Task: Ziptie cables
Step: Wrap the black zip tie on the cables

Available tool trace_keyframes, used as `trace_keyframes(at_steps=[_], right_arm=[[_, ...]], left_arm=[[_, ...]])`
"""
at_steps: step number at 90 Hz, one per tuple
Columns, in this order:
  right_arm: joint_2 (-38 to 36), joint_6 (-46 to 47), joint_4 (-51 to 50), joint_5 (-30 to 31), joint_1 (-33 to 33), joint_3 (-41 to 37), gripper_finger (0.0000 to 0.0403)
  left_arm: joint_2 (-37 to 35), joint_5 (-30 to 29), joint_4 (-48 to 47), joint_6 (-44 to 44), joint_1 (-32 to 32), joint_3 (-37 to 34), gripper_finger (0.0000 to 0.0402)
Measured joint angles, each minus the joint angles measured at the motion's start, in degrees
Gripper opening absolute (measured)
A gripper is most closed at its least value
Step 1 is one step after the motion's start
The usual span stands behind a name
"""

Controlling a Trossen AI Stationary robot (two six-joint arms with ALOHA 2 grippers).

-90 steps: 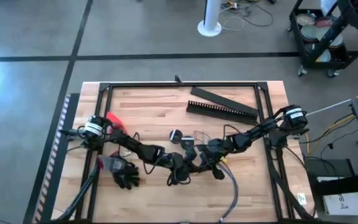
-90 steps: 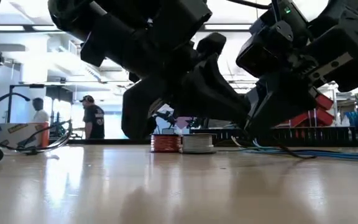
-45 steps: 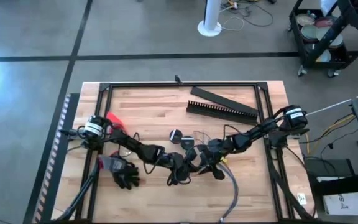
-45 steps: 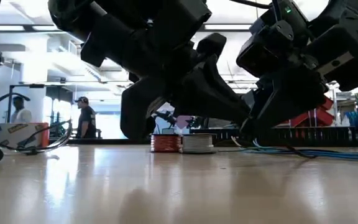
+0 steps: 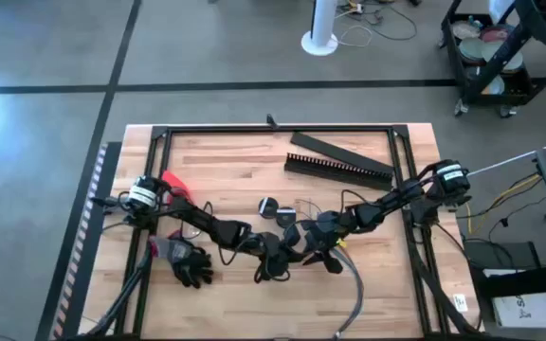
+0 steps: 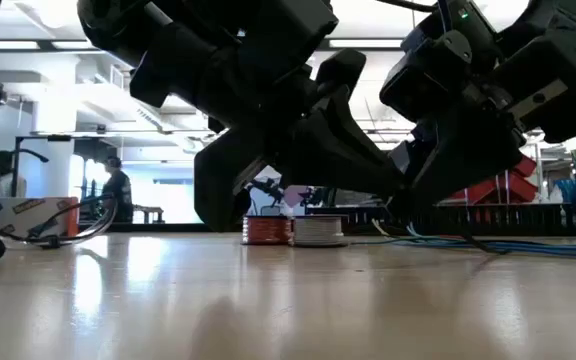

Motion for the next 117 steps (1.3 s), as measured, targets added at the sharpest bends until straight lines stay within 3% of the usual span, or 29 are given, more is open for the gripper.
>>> trace_keyframes(at_steps=[17,36,51,68,76,87,103,117], right_arm=[[0.0,0.8,-0.1,1.1,0.2,0.0,0.0027],[0.0,-1.6,-2.1,7.3,1.8,0.0,0.0001],[-0.4,-3.2,-3.1,17.5,4.6,0.0,0.0000],[-0.9,-5.6,-3.1,34.7,9.5,-0.1,0.0000],[-0.9,-7.3,-3.2,41.4,11.8,-0.1,0.0000],[-0.9,-7.6,-2.6,44.6,13.7,-0.2,0.0000],[-0.9,-8.1,-2.1,51.7,16.8,-0.6,0.0000],[-0.9,-7.8,2.6,58.4,19.6,-2.1,0.0000]], left_arm=[[0.0,0.0,0.1,-0.7,0.0,0.0,0.0011],[-0.1,-3.1,-0.1,-8.4,0.0,0.0,0.0089],[-1.1,-5.9,-3.0,-22.7,0.0,0.0,0.0145],[-1.2,-4.1,-4.7,-46.8,0.0,-0.9,0.0181],[-0.8,-4.2,-3.1,-55.6,0.0,-1.8,0.0186],[-0.7,-7.1,4.0,-59.8,-0.1,-4.2,0.0180],[-0.7,-10.5,19.3,-57.5,-0.1,-8.4,0.0158],[-0.6,-10.5,21.8,-54.1,-0.3,-9.6,0.0134]])
